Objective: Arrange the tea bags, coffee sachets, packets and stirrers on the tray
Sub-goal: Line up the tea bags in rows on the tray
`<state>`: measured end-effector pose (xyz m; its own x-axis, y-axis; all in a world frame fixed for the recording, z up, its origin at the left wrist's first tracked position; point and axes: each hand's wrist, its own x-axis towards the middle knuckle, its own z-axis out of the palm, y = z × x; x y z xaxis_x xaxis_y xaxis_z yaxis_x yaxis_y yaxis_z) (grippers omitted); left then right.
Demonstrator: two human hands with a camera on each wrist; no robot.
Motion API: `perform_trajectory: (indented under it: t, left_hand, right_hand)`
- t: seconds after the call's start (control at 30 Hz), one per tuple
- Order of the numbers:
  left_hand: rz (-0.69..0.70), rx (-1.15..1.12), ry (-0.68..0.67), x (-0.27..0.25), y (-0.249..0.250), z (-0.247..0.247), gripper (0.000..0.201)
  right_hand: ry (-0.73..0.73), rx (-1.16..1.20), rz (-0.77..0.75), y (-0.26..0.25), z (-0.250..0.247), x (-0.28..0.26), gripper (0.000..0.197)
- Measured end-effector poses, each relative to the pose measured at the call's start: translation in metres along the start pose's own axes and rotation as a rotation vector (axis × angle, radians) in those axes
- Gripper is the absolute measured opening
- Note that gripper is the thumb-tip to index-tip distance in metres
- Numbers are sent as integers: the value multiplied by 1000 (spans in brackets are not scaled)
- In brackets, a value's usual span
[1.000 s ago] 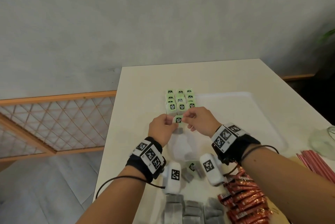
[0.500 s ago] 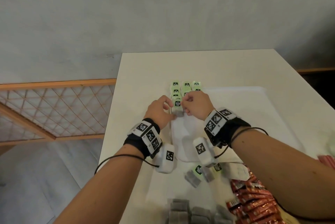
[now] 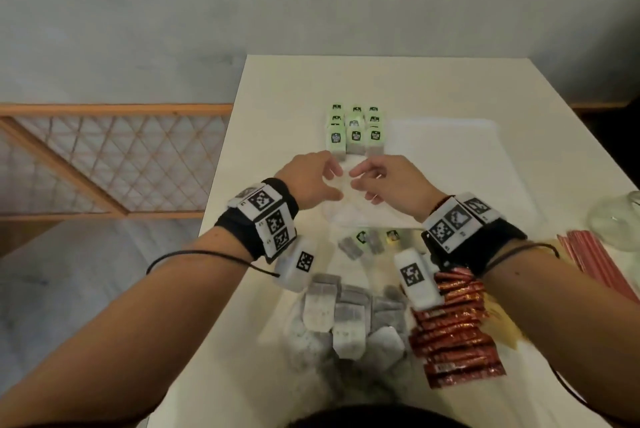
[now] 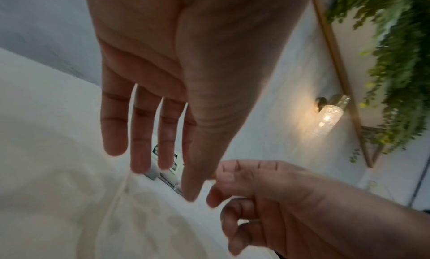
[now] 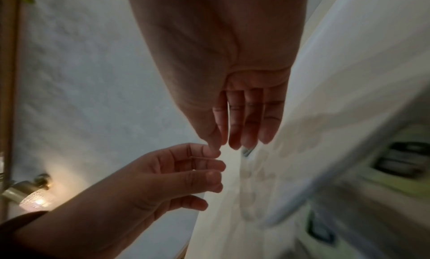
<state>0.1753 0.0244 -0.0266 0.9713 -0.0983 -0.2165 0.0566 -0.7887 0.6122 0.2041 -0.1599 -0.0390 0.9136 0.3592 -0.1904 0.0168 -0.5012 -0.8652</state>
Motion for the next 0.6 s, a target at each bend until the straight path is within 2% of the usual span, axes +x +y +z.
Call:
perform_trajectory:
  t: [0.17, 0.27, 0.47, 0.53, 0.6]
  left_hand:
    - [-7, 187, -282, -57, 12, 9, 36]
    - [-23, 292, -386, -80, 11, 16, 33]
    - [-59, 338, -449, -101, 7, 33, 63]
    - [-60, 328, -438, -102, 8, 38, 61]
    - [-60, 334, -404, -103, 12, 42, 54]
  right_hand:
    - [-169, -123, -48, 19, 7, -57, 13]
    - [-208, -167, -74, 26, 12, -83, 21]
    - [-261, -299, -76, 34, 25, -113, 44]
    - [-302, -372, -81, 35, 30, -120, 54]
    - [-309, -454, -110, 34, 34, -123, 55]
